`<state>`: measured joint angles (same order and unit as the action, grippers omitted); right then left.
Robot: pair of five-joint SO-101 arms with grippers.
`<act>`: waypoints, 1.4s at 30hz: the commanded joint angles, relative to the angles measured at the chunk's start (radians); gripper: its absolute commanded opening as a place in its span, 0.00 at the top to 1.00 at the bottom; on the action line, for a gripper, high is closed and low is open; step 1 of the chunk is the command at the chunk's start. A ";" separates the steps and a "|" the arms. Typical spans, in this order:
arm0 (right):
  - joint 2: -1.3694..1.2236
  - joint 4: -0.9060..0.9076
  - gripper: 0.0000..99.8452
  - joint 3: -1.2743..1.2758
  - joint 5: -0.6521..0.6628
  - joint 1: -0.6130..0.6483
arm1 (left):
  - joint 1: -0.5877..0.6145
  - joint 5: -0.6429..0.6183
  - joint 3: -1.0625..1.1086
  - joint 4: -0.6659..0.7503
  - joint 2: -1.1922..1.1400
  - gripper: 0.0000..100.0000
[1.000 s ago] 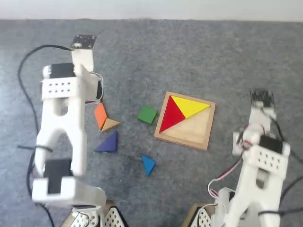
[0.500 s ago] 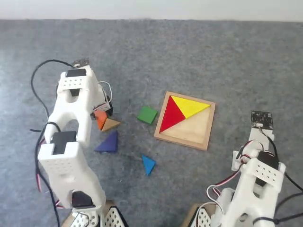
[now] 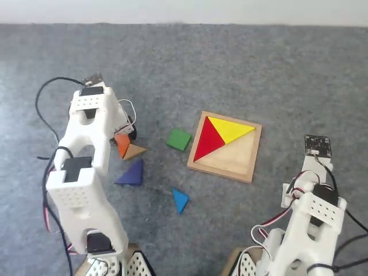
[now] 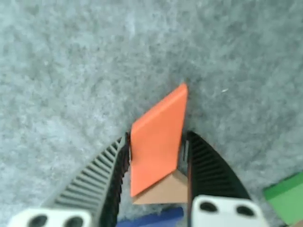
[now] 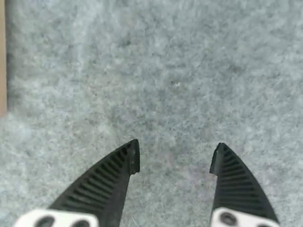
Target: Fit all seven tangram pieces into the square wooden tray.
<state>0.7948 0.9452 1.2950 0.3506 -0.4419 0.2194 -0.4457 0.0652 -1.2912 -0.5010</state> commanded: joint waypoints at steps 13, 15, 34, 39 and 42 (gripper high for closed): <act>0.028 -0.051 0.75 0.040 0.015 0.050 | 0.005 0.224 -0.119 -0.008 -0.021 0.99; 0.028 -0.051 0.75 0.040 0.015 0.050 | -0.002 0.239 -0.170 -0.041 -0.021 0.99; 0.028 -0.051 0.75 0.041 0.015 0.047 | -0.763 0.354 -0.817 -0.178 -0.206 0.99; 0.028 -0.051 0.75 0.041 0.015 0.047 | -0.792 0.311 -0.816 -0.160 -0.249 0.99; 0.028 -0.051 0.75 0.041 0.015 0.047 | -0.789 0.315 -0.805 -0.163 -0.253 0.99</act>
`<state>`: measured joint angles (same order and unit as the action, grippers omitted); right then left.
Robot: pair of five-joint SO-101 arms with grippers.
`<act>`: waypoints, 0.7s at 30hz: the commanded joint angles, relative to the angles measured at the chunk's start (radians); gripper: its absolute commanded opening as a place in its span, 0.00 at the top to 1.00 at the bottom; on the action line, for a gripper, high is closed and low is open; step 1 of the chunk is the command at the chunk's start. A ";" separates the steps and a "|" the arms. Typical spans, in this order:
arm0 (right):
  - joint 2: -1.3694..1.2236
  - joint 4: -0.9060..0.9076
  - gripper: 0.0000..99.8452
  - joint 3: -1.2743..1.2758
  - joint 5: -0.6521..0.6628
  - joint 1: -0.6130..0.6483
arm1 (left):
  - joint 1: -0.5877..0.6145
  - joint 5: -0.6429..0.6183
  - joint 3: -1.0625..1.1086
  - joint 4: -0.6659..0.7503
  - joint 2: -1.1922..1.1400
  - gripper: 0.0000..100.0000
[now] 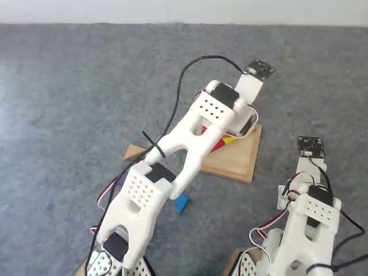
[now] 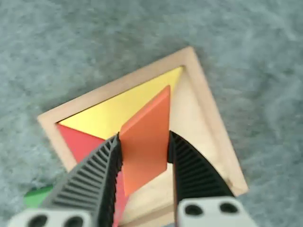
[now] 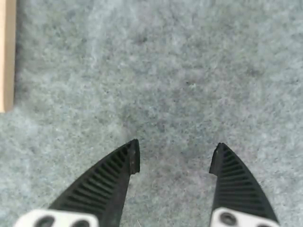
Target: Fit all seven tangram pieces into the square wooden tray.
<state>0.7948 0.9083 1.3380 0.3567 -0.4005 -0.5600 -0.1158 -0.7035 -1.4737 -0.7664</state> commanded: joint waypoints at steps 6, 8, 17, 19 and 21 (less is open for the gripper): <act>0.028 -0.015 0.75 -0.002 0.009 0.005 | -0.066 0.014 -0.016 0.026 -0.021 0.98; 0.028 -0.015 0.75 -0.002 0.011 0.005 | -0.078 -0.015 -0.021 0.034 -0.044 0.98; 0.028 -0.015 0.75 -0.002 0.011 0.007 | -0.081 -0.163 -0.021 0.106 -0.094 0.98; 0.028 -0.015 0.75 -0.002 0.011 0.007 | -0.084 -0.166 -0.021 0.107 -0.094 0.98; 0.028 -0.015 0.75 -0.002 0.011 0.007 | -0.087 -0.169 -0.021 0.107 -0.098 0.98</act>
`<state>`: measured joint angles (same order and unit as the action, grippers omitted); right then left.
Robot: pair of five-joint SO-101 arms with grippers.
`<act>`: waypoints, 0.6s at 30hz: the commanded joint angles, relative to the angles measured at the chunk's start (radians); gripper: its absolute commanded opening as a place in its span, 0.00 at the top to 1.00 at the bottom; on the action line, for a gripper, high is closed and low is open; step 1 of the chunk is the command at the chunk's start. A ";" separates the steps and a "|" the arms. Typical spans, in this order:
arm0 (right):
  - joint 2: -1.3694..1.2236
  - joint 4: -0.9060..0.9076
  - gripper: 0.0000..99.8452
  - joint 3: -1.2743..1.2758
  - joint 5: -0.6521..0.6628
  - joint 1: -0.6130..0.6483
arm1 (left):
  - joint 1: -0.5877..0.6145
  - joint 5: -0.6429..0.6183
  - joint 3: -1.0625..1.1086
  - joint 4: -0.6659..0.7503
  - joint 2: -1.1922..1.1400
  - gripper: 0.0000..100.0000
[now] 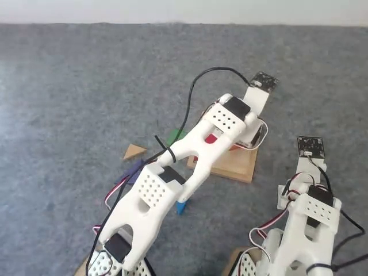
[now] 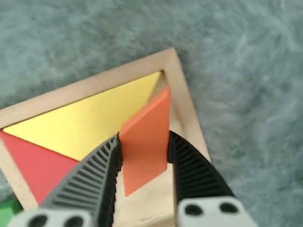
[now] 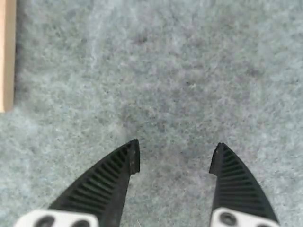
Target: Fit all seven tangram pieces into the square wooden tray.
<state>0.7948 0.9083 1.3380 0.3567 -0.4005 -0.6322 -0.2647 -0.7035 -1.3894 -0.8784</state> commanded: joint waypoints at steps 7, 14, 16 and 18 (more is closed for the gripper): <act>0.028 -0.015 0.75 -0.002 0.011 0.007 | -0.023 -0.083 -0.021 0.020 0.009 0.89; 0.028 -0.015 0.75 -0.002 0.011 0.007 | -0.021 -0.084 -0.021 0.057 0.011 0.89; 0.028 -0.015 0.75 -0.002 0.011 0.007 | -0.021 -0.084 -0.028 0.064 0.011 0.89; 0.028 -0.015 0.75 -0.002 0.009 0.008 | -0.021 -0.084 -0.042 0.068 0.008 0.89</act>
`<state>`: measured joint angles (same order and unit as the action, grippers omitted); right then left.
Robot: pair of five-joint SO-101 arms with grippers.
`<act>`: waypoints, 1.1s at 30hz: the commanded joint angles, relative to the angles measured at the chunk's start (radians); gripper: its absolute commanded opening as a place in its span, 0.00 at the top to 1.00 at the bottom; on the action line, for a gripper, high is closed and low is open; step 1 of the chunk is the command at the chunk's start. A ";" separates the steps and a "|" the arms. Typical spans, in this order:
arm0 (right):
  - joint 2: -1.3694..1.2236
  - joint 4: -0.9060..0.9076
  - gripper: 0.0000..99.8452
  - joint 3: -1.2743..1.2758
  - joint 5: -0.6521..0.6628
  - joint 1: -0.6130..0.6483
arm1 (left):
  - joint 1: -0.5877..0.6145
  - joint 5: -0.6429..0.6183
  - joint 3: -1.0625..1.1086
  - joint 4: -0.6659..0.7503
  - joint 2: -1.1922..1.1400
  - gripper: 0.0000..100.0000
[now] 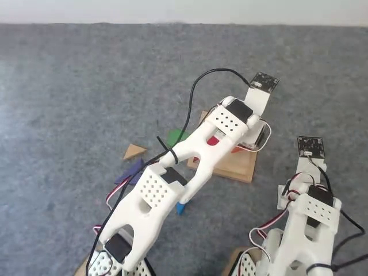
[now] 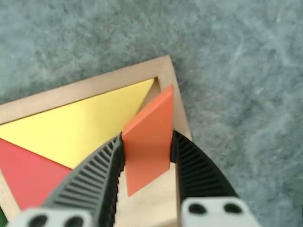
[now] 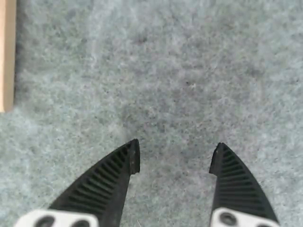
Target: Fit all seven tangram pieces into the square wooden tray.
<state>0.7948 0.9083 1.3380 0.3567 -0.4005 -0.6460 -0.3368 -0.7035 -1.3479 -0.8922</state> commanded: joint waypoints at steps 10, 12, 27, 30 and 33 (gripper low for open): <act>0.028 -0.015 0.75 0.000 0.009 0.008 | -0.012 -0.018 -0.048 0.029 0.023 0.80; 0.028 -0.015 0.75 0.000 0.009 0.008 | -0.012 -0.035 -0.048 0.031 0.023 0.80; 0.027 -0.015 0.75 0.000 0.011 0.008 | 0.198 0.051 -0.526 -0.226 0.150 0.82; 0.028 -0.015 0.75 0.000 0.011 0.008 | 0.209 0.114 -0.731 -0.385 0.195 0.82; 0.028 -0.015 0.75 0.000 0.011 0.010 | 0.222 0.158 -0.834 -0.417 0.224 0.83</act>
<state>0.7948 0.9083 1.3380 0.3567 -0.4005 -0.4419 -0.2417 -1.3510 -1.6840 -0.7787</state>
